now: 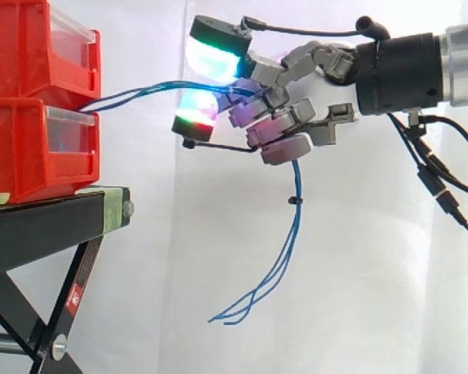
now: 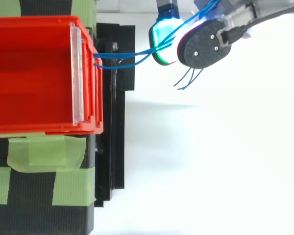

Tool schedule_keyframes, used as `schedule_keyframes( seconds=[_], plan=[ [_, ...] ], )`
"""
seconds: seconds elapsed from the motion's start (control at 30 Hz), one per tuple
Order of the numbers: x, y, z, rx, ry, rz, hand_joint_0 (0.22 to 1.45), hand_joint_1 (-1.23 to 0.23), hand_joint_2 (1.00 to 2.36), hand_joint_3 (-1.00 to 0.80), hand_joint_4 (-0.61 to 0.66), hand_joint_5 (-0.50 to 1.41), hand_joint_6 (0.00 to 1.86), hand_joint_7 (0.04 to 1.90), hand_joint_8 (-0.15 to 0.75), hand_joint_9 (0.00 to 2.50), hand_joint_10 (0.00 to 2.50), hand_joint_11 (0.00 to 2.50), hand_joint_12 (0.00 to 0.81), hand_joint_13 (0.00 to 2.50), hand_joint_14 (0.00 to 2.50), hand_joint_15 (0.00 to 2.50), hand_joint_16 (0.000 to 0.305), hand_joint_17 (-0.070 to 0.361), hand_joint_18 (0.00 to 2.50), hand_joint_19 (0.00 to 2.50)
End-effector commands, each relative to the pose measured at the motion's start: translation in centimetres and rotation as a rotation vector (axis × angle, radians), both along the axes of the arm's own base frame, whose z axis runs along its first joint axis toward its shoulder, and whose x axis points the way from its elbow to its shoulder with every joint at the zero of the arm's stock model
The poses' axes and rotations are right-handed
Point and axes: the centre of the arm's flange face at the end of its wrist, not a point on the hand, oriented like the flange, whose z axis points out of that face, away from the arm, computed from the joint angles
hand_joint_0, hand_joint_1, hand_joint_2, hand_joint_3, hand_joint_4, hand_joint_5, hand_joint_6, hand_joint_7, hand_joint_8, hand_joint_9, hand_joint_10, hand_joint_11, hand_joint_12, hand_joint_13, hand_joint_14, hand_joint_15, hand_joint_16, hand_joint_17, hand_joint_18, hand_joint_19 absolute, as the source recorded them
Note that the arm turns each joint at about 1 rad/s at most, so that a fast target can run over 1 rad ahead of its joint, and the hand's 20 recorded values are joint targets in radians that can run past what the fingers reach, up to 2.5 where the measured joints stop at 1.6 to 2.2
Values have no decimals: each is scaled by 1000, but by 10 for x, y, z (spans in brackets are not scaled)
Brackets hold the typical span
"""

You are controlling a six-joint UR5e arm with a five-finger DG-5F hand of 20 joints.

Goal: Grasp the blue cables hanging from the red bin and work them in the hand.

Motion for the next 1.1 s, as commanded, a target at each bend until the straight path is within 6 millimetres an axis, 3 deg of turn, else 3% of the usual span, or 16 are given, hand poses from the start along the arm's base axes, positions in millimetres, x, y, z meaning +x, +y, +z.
schedule_keyframes(
  seconds=[0.0, 0.1, 0.23, 0.43, 0.47, 0.53, 0.6, 0.83, 1.07],
  plan=[
    [0, 0, 0, -3, -2, -2, 793, -636, 1000, -1000, 222, 495, 311, 1403, 346, 973, 2500, 2331, 407, 1277, 2278, 1324, 57, 128, 1603, 1293],
    [0, 0, 0, -3, -2, -2, 873, -658, 1009, -783, 187, 573, 329, 1420, 318, 1105, 2500, 2424, 387, 1331, 2233, 1390, 54, 122, 1643, 1320],
    [0, 0, 0, -3, -2, -4, 838, -673, 1021, -433, 183, 622, 250, 1466, 305, 1156, 2500, 2475, 389, 1363, 2307, 1378, 54, 121, 1686, 1349],
    [0, 0, 1, -5, -4, -4, 833, -663, 1015, -195, 250, 663, 36, 1518, 357, 1153, 2500, 2500, 445, 1417, 2331, 1345, 75, 168, 1810, 1254],
    [1, 0, 1, -6, -7, -4, 830, -659, 1010, -235, 266, 662, 28, 1517, 365, 1161, 2500, 2499, 456, 1439, 2327, 1335, 79, 177, 1835, 1236],
    [1, 0, 1, -8, -10, -4, 764, -632, 1012, -672, 215, 618, 38, 1547, 351, 1084, 2500, 2500, 412, 1317, 2375, 1385, 59, 133, 1664, 1357],
    [1, 0, 1, -11, -9, -3, 751, -609, 1007, -819, 214, 620, 42, 1543, 351, 1088, 2500, 2500, 412, 1320, 2385, 1357, 60, 135, 1674, 1342],
    [2, 0, 0, -23, -7, -2, 759, -570, 1002, -963, 201, 637, 103, 1516, 337, 1158, 2500, 2500, 396, 1346, 2372, 1343, 59, 132, 1708, 1346],
    [0, -4, 1, -55, -2, -29, 827, -599, 1003, -926, 169, 684, 151, 1512, 293, 1290, 2500, 2500, 370, 1419, 2315, 1376, 54, 121, 1768, 1353]
  ],
)
